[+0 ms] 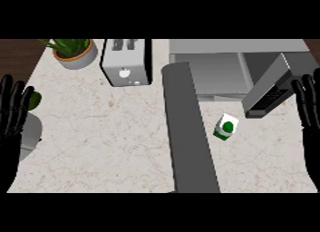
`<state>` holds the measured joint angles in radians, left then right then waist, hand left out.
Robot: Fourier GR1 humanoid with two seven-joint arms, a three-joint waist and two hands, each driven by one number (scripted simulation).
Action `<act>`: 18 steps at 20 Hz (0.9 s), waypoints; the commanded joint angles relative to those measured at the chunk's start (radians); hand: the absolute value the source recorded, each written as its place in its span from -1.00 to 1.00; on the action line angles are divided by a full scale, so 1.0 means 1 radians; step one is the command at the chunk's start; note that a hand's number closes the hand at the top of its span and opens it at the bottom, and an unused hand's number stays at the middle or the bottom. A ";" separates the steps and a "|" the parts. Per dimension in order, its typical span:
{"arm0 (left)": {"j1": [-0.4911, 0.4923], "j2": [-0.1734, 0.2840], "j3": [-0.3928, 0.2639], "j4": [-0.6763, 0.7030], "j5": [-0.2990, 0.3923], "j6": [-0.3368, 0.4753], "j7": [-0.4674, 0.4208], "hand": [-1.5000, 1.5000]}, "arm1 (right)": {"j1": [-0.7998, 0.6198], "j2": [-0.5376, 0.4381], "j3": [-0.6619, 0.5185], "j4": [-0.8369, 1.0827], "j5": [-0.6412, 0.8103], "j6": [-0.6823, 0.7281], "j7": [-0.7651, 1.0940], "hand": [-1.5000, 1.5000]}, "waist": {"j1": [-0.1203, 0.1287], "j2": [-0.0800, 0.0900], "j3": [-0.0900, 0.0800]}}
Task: Pick up the milk, place it into the microwave and close the microwave
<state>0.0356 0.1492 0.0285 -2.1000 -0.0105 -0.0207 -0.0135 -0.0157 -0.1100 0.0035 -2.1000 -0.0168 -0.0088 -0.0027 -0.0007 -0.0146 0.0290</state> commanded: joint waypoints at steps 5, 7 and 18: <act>-0.018 -0.029 -0.036 -0.012 0.000 -0.012 0.007 -1.00 | -0.252 0.032 0.008 0.232 0.096 -0.074 0.015 -1.00 | 0.010 0.015 -0.029; 0.003 -0.101 -0.029 0.081 0.017 0.050 0.013 -1.00 | -0.202 0.106 0.024 0.266 0.005 -0.081 0.023 -1.00 | 0.012 0.018 -0.029; 0.181 -0.148 -0.156 -0.089 -0.031 0.077 0.035 -1.00 | -0.211 0.109 0.049 0.360 0.051 -0.155 0.004 -1.00 | 0.006 0.013 -0.029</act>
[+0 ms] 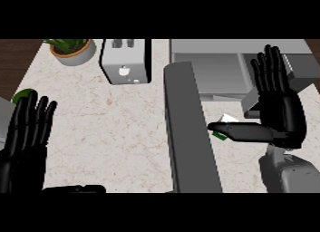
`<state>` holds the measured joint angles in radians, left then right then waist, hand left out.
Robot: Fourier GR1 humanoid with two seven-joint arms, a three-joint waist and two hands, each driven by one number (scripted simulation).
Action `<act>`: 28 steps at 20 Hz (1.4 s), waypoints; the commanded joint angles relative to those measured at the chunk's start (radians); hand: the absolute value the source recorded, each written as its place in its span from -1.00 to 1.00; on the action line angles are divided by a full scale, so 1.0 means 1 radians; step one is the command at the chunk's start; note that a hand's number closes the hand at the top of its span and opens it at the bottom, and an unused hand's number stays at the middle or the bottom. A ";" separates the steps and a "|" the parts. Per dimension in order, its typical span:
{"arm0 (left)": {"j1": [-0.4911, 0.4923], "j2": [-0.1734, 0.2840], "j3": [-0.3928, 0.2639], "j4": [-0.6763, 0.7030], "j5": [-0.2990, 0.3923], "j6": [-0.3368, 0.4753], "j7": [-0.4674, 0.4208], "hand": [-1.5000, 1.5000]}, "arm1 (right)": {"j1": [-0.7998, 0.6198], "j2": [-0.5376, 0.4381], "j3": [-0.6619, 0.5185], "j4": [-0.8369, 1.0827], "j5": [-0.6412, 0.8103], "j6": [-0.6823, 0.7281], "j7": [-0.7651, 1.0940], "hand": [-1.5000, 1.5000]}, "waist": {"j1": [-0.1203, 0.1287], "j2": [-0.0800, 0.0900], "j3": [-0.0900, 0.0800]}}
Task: Pick up the milk, place it into the microwave and close the microwave
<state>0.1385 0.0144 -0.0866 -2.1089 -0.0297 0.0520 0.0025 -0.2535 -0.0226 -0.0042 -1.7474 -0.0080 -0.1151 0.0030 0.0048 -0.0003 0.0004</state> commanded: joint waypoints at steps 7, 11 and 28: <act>0.097 -0.014 -0.065 -0.072 -0.035 0.017 0.001 -1.00 | 0.019 -0.042 -0.059 0.199 -0.015 0.041 -0.109 -1.00 | 0.000 0.001 0.000; 0.150 -0.014 -0.111 -0.088 -0.052 0.009 -0.002 -1.00 | 0.093 0.003 -0.011 0.206 0.025 0.005 -0.138 -1.00 | -0.002 0.000 0.000; 0.293 -0.002 -0.190 -0.221 -0.081 0.027 -0.033 -1.00 | 0.152 -0.011 -0.102 0.627 0.013 0.030 -0.550 -1.00 | 0.001 0.000 0.000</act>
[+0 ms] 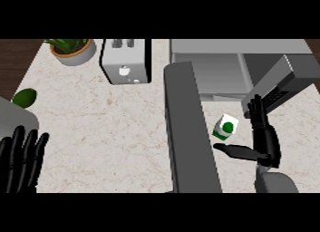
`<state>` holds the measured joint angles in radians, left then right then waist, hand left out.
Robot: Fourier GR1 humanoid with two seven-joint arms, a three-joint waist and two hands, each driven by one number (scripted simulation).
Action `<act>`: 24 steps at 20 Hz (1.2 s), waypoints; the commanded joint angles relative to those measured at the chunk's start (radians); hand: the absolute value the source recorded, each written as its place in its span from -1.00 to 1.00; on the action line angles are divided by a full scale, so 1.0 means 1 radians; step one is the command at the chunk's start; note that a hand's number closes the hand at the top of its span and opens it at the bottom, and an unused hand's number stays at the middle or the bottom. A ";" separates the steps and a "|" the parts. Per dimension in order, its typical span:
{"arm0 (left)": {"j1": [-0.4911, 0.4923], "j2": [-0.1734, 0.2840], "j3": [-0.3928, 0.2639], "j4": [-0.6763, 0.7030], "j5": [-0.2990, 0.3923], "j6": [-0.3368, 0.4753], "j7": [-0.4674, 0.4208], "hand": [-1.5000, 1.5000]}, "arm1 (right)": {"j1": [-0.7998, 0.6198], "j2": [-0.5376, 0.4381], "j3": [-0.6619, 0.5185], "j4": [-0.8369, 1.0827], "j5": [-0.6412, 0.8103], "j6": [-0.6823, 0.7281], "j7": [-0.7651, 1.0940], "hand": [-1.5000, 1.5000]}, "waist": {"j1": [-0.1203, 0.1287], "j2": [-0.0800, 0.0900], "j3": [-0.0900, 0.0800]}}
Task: Pick up the milk, place it into the microwave and close the microwave
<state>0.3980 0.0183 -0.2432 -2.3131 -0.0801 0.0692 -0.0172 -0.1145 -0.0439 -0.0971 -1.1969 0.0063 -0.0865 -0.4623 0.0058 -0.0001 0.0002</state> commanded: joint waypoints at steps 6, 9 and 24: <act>0.041 0.001 -0.033 -0.024 -0.036 0.017 0.004 -1.00 | -0.038 0.001 -0.056 0.310 -0.038 0.066 -0.255 -1.00 | 0.002 0.000 0.000; 0.099 0.018 -0.042 0.011 0.000 -0.006 -0.087 -1.00 | -0.150 -0.028 -0.093 0.462 -0.049 0.085 -0.294 -1.00 | 0.005 0.000 0.000; 0.063 0.003 -0.100 0.027 -0.047 0.035 -0.075 -1.00 | -0.347 -0.124 -0.112 0.951 0.044 0.139 -0.608 1.00 | 0.025 0.011 0.003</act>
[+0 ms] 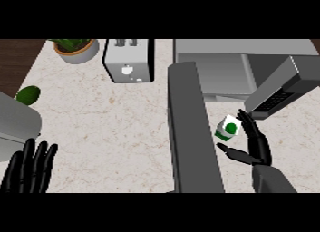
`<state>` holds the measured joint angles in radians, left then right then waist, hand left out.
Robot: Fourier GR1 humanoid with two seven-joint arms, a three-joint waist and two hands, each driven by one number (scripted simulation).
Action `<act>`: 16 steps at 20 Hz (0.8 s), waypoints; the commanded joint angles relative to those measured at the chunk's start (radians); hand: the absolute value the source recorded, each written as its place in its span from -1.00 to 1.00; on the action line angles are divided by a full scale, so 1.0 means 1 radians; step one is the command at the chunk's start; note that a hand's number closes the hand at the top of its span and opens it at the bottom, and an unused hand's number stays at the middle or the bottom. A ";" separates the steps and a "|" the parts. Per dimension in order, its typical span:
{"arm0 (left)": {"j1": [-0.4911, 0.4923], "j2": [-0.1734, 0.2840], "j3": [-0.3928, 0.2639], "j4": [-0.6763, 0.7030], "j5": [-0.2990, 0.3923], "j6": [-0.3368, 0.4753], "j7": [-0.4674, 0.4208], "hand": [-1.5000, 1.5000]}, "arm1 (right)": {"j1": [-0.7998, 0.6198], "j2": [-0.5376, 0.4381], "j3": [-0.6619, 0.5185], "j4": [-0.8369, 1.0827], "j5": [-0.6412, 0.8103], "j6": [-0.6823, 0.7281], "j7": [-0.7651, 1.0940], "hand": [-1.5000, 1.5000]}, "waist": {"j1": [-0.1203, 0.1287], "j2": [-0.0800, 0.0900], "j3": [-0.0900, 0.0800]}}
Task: Pick up the milk, place it into the microwave and close the microwave
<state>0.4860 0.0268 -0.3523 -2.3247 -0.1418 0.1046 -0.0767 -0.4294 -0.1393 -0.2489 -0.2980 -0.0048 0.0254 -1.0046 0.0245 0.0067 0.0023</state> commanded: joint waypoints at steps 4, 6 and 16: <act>-0.025 -0.009 -0.006 -0.004 -0.006 0.016 0.027 -1.00 | -0.010 -0.003 0.036 0.044 0.077 -0.081 -0.192 1.00 | 0.000 0.002 0.001; 0.006 0.006 0.006 -0.016 0.022 0.001 -0.002 -1.00 | -0.030 0.043 0.031 0.050 0.059 -0.007 -0.190 1.00 | 0.004 0.001 0.001; 0.009 0.024 0.067 -0.030 0.071 -0.005 0.038 -1.00 | 0.148 -0.033 0.105 -0.083 0.073 0.248 -0.274 1.00 | -0.026 -0.008 -0.002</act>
<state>0.4904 0.0494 -0.3060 -2.3525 -0.0942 0.0996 -0.0459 -0.3766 -0.1331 -0.1667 -0.3499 0.0612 0.1129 -1.0902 0.0106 -0.0005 -0.0001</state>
